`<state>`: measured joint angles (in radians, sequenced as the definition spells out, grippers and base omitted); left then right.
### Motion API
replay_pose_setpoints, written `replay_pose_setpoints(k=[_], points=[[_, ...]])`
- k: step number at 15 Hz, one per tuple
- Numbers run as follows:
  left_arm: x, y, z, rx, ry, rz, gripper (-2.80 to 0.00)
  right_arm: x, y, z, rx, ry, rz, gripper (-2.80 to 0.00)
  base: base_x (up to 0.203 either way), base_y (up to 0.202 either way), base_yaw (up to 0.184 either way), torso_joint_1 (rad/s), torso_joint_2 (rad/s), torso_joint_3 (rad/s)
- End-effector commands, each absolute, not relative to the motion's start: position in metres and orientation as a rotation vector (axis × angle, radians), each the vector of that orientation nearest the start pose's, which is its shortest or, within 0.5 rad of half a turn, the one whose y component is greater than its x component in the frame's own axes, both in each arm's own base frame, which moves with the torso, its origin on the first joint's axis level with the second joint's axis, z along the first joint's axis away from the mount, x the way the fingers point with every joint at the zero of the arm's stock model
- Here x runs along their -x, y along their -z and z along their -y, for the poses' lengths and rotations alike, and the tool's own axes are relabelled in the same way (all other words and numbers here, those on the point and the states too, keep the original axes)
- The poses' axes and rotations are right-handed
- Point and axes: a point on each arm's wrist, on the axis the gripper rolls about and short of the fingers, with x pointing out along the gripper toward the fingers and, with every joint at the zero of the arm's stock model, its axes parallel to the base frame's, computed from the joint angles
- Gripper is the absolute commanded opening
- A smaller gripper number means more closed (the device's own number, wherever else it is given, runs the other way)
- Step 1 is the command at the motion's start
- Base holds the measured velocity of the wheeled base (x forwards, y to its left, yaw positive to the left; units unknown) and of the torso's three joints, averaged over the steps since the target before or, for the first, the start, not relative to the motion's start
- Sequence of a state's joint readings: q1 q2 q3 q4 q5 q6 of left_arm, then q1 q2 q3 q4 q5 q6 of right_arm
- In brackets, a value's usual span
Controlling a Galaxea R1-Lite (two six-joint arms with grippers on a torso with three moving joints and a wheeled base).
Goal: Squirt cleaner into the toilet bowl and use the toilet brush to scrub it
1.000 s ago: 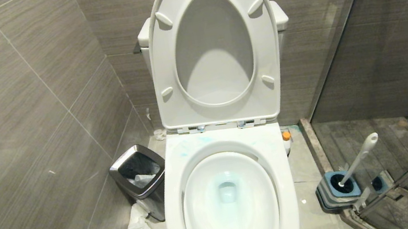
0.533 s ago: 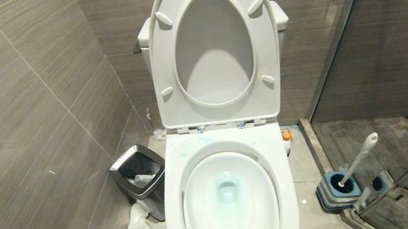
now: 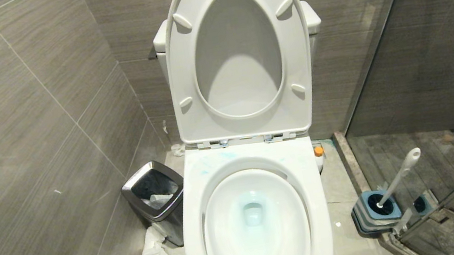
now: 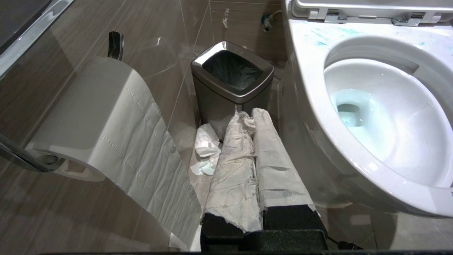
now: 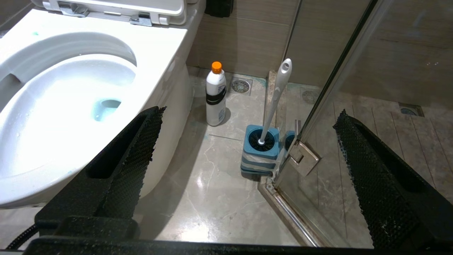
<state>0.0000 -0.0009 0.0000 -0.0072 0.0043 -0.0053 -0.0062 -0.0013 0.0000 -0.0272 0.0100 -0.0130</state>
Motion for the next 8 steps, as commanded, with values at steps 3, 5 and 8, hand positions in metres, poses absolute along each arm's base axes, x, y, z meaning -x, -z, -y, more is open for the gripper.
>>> replay_pose_setpoints(k=[3, 5, 8], points=[[0.0223, -0.0746, -0.0001, 0.006, -0.005, 0.002, -2.8, 0.0221, -0.0753, -0.0004, 0.014, -0.004, 0.018, 0.0, 0.0, 0.0, 0.0, 0.0, 0.0, 0.0], [0.0222, -0.0741, -0.0001, 0.005, -0.005, 0.0, -2.8, 0.0222, -0.0753, -0.0004, 0.014, -0.004, 0.02, 0.0, 0.0, 0.0, 0.0, 0.0, 0.0, 0.0], [0.0223, -0.0746, -0.0001, 0.005, -0.005, 0.002, -2.8, 0.0221, -0.0753, -0.0004, 0.014, -0.004, 0.018, 0.0, 0.0, 0.0, 0.0, 0.0, 0.0, 0.0]])
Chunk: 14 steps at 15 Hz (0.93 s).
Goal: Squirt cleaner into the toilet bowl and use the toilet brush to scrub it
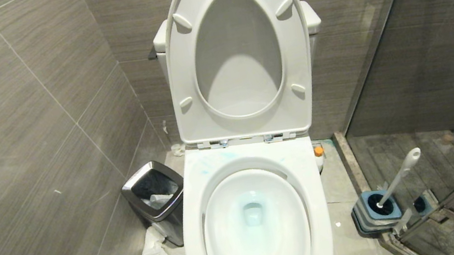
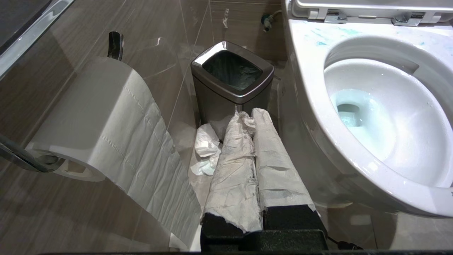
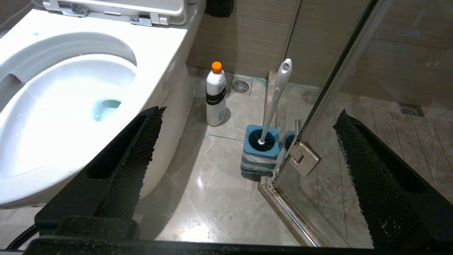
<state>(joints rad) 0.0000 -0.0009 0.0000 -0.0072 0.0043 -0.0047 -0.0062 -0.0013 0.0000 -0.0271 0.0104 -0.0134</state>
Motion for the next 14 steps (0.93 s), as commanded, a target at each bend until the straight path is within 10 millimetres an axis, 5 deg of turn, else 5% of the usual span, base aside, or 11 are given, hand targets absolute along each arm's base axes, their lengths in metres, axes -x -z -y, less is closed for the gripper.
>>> replay_pose_setpoints(k=[1, 14], points=[[0.0223, -0.0746, -0.0001, 0.006, -0.005, 0.002, -2.8, 0.0221, -0.0753, -0.0004, 0.014, -0.004, 0.018, 0.0, 0.0, 0.0, 0.0, 0.0, 0.0, 0.0], [0.0223, -0.0746, -0.0001, 0.005, -0.005, 0.002, -2.8, 0.0221, -0.0753, -0.0004, 0.014, -0.004, 0.018, 0.0, 0.0, 0.0, 0.0, 0.0, 0.0, 0.0]])
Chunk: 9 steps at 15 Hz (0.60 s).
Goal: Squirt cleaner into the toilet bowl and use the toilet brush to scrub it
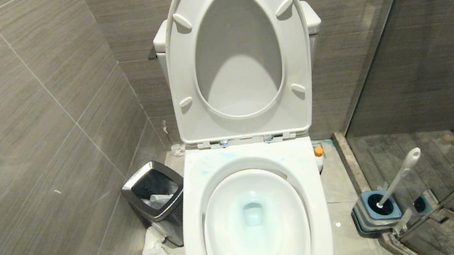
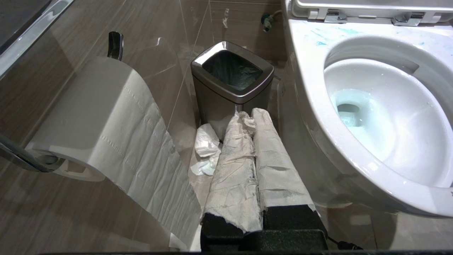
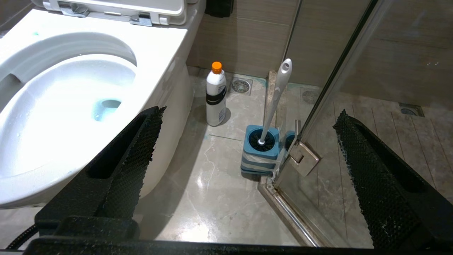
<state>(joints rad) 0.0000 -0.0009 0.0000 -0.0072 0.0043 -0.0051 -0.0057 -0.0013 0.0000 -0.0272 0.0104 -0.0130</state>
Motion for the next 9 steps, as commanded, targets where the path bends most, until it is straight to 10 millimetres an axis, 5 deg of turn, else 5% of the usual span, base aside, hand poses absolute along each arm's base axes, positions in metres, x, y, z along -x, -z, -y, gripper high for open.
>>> replay_pose_setpoints(k=[1, 9], points=[[0.0223, -0.0746, -0.0001, 0.005, -0.005, 0.002, -2.8, 0.0221, -0.0753, -0.0004, 0.014, -0.004, 0.018, 0.0, 0.0, 0.0, 0.0, 0.0, 0.0, 0.0], [0.0223, -0.0742, -0.0001, 0.005, -0.005, 0.0, -2.8, 0.0222, -0.0753, -0.0004, 0.014, -0.004, 0.019, 0.0, 0.0, 0.0, 0.0, 0.0, 0.0, 0.0]])
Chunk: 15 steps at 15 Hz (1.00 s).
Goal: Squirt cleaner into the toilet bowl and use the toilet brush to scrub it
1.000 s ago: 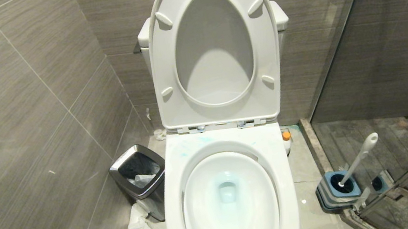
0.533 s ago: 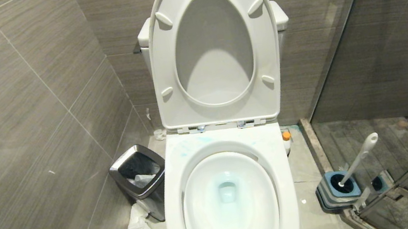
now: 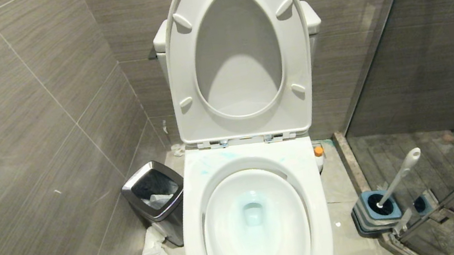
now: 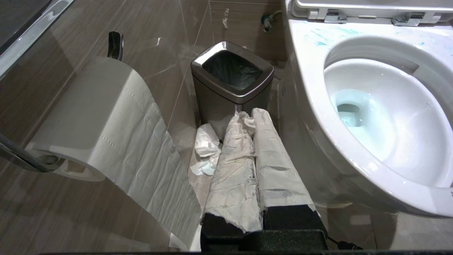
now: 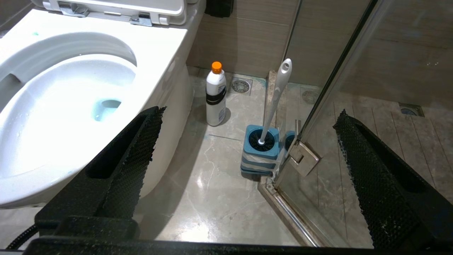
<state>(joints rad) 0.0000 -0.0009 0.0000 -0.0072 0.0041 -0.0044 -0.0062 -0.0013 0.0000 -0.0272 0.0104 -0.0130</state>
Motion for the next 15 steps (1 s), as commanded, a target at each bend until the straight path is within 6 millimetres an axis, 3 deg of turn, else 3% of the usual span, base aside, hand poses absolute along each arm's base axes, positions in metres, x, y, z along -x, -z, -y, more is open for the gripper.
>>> replay_pose_setpoints(k=[1, 15], points=[[0.0223, -0.0744, -0.0001, 0.005, -0.005, 0.001, -2.8, 0.0222, -0.0753, -0.0004, 0.014, -0.004, 0.02, 0.0, 0.0, 0.0, 0.0, 0.0, 0.0, 0.0], [0.0222, -0.0741, -0.0001, 0.005, -0.005, 0.0, -2.8, 0.0221, -0.0753, -0.0004, 0.014, -0.004, 0.018, 0.0, 0.0, 0.0, 0.0, 0.0, 0.0, 0.0]])
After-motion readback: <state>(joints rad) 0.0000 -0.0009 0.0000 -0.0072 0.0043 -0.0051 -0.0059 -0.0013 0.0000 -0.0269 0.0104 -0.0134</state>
